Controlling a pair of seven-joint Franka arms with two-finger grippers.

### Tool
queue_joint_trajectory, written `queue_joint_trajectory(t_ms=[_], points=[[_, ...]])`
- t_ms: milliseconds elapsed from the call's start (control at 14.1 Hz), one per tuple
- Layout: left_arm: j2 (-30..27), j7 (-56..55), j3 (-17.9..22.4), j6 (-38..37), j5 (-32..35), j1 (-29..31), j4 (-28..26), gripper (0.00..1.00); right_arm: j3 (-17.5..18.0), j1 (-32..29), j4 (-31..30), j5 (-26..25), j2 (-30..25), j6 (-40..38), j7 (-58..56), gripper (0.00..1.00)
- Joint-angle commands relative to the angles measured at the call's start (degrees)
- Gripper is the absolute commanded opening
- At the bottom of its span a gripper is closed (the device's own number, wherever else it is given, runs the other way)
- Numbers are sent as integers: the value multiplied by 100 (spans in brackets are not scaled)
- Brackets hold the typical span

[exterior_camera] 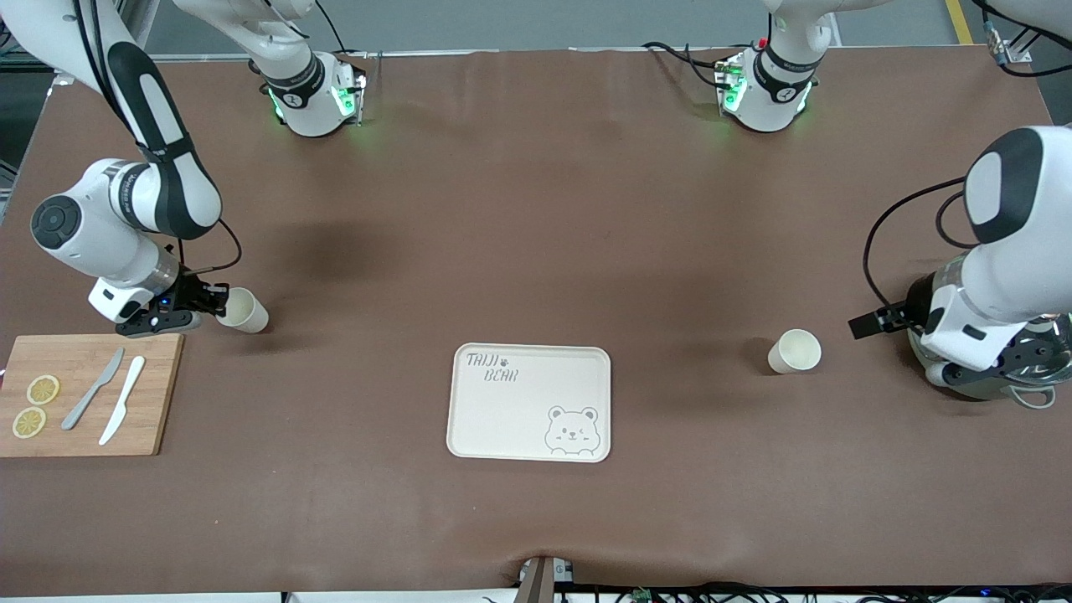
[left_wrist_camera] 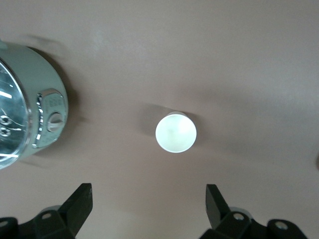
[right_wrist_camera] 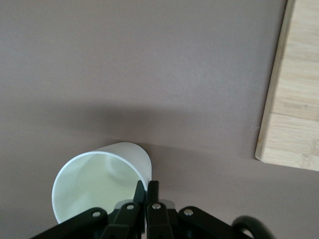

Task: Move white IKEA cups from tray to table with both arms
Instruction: 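Set the cup down and open the right gripper while the left gripper retracts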

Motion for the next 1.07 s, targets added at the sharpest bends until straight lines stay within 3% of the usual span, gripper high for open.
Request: queue_joint_trajectory(t_ms=[0, 71, 142, 213, 356, 569, 712, 996], points=[[-250, 371, 24, -189, 155, 136, 10, 100, 118, -167, -51, -42, 76, 77, -141, 0], [-303, 512, 24, -207, 146, 155, 10, 100, 118, -167, -51, -42, 94, 50, -141, 20], [-408, 609, 24, -294, 146, 164, 10, 100, 118, -167, -34, -42, 94, 24, -141, 67], [-487, 644, 24, -312, 155, 155, 10, 100, 118, -150, -16, -42, 86, 6, -150, 100], [-637, 662, 7, -347, 163, 155, 10, 100, 127, -150, 272, -42, 59, -482, -132, 100], [-804, 662, 33, -566, 172, 155, 106, 100, 127, -158, 1229, -16, 24, -2194, -132, 100], [-813, 654, 33, -1005, 199, 155, 474, 100, 127, -123, 1888, -16, 33, -3092, -124, 100], [-944, 680, -2, -1147, 146, 155, 651, 100, 294, -1, 2303, 37, -256, -3386, -88, 100]])
